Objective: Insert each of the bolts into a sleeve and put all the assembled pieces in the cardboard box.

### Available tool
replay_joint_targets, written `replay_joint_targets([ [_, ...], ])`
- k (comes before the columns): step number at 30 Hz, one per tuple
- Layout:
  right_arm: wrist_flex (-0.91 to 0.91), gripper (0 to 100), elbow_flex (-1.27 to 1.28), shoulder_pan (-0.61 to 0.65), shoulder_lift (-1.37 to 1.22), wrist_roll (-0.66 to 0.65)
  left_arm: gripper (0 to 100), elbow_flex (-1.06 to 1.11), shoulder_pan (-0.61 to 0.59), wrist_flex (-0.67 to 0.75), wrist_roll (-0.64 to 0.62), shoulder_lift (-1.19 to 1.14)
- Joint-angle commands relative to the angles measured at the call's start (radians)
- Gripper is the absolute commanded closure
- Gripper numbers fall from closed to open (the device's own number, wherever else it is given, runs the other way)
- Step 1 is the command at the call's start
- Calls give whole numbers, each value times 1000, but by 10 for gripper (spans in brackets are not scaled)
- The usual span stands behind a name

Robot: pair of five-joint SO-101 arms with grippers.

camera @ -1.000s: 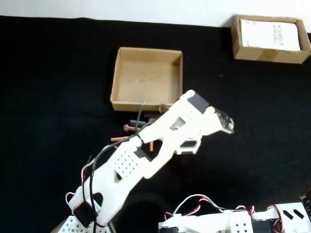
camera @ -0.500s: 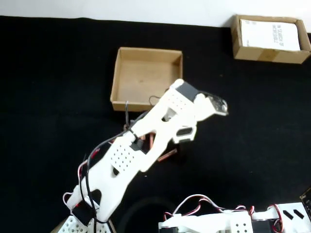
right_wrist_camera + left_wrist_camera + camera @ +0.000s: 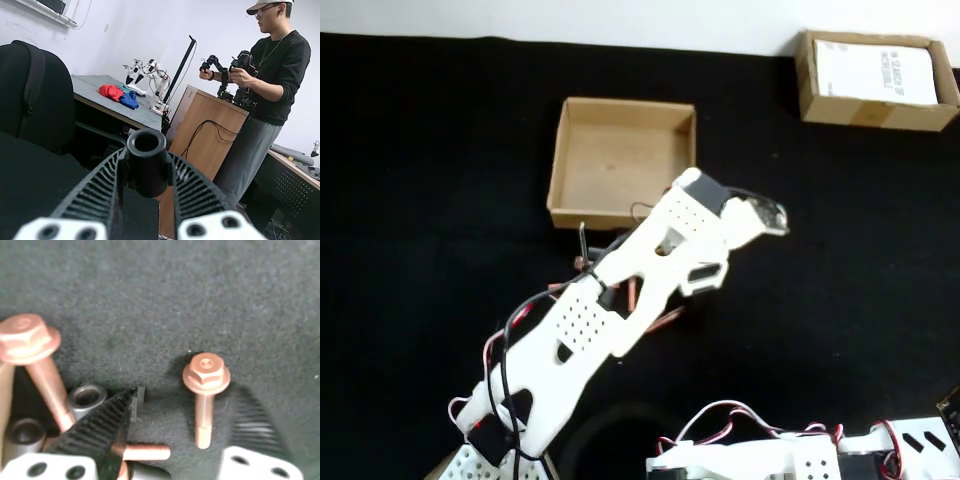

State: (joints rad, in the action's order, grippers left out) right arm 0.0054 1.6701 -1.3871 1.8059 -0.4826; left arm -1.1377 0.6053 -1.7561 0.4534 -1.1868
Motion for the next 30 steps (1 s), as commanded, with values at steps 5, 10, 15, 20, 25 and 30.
replay_joint_targets([
  [5,-24,991,136,8,-2,-12,992,-5,31,3,-18,-13],
  [10,15,991,136,22,-4,-77,992,-38,48,3,-18,-2],
  [15,182,991,131,64,-2,-272,992,-180,53,-11,-100,48],
  [20,298,991,128,124,-2,-278,992,-228,71,-9,-281,231],
  [25,404,991,111,197,-2,-114,992,-229,79,-8,-433,398],
  [30,630,991,-7,378,-2,143,992,-225,71,-11,-557,590],
])
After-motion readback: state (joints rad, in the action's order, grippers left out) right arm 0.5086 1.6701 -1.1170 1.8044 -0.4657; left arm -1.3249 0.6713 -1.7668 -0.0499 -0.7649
